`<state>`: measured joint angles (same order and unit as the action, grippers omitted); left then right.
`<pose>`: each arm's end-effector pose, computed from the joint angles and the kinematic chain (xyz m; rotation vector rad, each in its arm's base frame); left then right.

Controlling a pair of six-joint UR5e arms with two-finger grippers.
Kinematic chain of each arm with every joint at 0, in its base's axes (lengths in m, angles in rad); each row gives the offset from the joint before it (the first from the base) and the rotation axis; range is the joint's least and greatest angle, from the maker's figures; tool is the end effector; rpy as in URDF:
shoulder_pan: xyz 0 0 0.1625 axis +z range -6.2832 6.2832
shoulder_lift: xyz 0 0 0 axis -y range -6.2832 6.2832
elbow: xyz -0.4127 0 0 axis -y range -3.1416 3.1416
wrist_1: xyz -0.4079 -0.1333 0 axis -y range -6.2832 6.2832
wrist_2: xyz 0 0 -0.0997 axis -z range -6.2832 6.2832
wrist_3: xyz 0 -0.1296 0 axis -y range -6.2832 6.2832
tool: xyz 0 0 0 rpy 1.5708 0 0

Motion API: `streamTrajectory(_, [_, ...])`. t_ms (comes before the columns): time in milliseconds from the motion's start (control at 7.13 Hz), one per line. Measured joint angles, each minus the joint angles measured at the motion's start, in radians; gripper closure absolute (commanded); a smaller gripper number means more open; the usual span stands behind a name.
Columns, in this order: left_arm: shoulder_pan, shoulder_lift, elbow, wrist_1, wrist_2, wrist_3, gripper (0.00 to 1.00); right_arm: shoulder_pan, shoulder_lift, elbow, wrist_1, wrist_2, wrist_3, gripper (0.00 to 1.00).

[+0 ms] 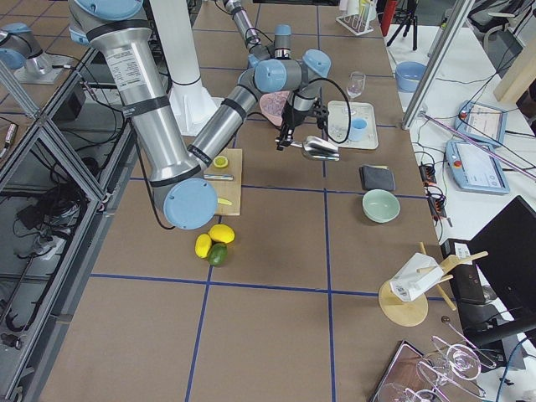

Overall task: Put ice in cup with scoop
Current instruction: 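Lower the scoop onto the table and open the right gripper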

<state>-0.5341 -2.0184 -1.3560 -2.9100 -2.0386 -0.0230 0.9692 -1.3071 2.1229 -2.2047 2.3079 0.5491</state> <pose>0.5567 -0.4162 0.3406 1.2247 1.1721 1.1431 -0.2463 -0.4404 0.3402 -0.2544 -0.7114 -0.1170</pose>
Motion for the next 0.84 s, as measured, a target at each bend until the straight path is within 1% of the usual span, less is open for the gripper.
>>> streamTrajectory(140, [0.001,0.002,0.000,0.000,0.000,0.000,0.00,-0.042,-0.103,0.004,0.166,-0.021,0.091,1.00])
streamTrajectory(280, [0.001,0.002,0.000,0.000,0.000,0.000,0.00,-0.092,-0.207,-0.007,0.373,-0.049,0.221,1.00])
streamTrajectory(421, [0.002,0.002,0.000,0.000,0.000,0.001,0.00,-0.145,-0.291,-0.033,0.566,-0.077,0.347,1.00])
streamTrajectory(561, [0.003,0.001,0.000,0.000,0.000,0.001,0.00,-0.192,-0.344,-0.062,0.707,-0.107,0.441,1.00])
streamTrajectory(701, [0.003,0.002,0.000,0.000,0.000,0.001,0.00,-0.236,-0.371,-0.086,0.794,-0.132,0.509,1.00])
streamTrajectory(841, [0.003,0.002,0.000,0.000,0.000,0.001,0.00,-0.273,-0.382,-0.103,0.832,-0.152,0.543,1.00])
